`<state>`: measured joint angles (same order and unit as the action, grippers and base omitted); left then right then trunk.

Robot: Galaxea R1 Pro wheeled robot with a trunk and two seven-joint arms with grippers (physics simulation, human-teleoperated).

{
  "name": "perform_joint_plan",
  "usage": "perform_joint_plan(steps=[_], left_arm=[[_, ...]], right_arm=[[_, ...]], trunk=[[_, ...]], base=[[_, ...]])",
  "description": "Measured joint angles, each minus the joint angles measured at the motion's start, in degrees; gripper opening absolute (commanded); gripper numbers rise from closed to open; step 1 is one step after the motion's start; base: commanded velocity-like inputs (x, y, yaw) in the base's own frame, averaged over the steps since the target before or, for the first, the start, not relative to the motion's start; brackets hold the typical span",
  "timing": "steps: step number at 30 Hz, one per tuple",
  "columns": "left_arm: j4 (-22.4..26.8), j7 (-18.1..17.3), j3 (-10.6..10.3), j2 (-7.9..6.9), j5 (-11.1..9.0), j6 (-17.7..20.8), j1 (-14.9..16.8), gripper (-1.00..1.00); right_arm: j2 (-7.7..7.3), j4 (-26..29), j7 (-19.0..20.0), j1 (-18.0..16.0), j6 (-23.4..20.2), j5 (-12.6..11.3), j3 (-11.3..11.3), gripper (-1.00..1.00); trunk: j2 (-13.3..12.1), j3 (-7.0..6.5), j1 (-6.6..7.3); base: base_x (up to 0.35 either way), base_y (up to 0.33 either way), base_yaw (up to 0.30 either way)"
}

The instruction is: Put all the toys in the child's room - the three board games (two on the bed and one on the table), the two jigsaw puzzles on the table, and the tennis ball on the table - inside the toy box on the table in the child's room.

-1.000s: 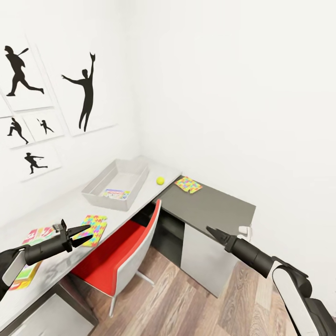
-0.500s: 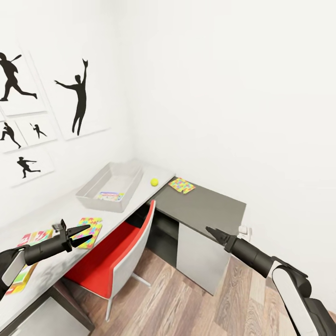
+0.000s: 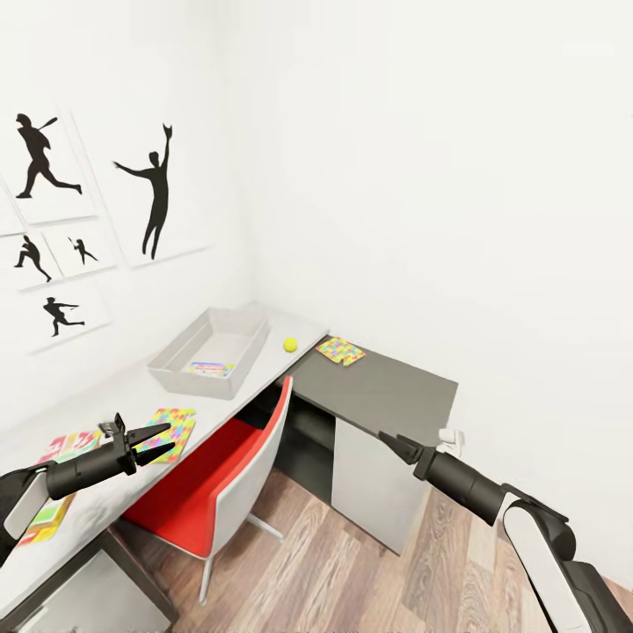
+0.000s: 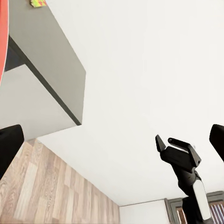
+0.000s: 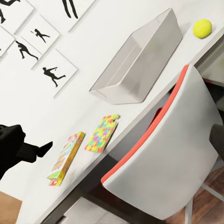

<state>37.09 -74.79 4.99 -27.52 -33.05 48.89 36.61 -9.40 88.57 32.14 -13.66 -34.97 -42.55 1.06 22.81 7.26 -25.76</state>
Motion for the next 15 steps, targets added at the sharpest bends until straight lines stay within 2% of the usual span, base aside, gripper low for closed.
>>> perform_joint_plan(steps=[10,15], left_arm=[[0.0,0.1,-0.1,0.02,0.0,0.0,0.0,1.00],[0.0,0.0,-0.1,-0.01,0.0,0.0,0.0,1.00]], right_arm=[[0.00,0.0,-0.1,0.0,-0.1,-0.1,0.1,1.00],[-0.01,0.0,-0.1,0.0,-0.1,-0.2,0.0,1.00]], trunk=[[0.0,-0.26,0.01],[0.0,-0.27,0.01]], base=[[-0.051,0.001,-0.002],[-0.068,0.067,-0.174]])
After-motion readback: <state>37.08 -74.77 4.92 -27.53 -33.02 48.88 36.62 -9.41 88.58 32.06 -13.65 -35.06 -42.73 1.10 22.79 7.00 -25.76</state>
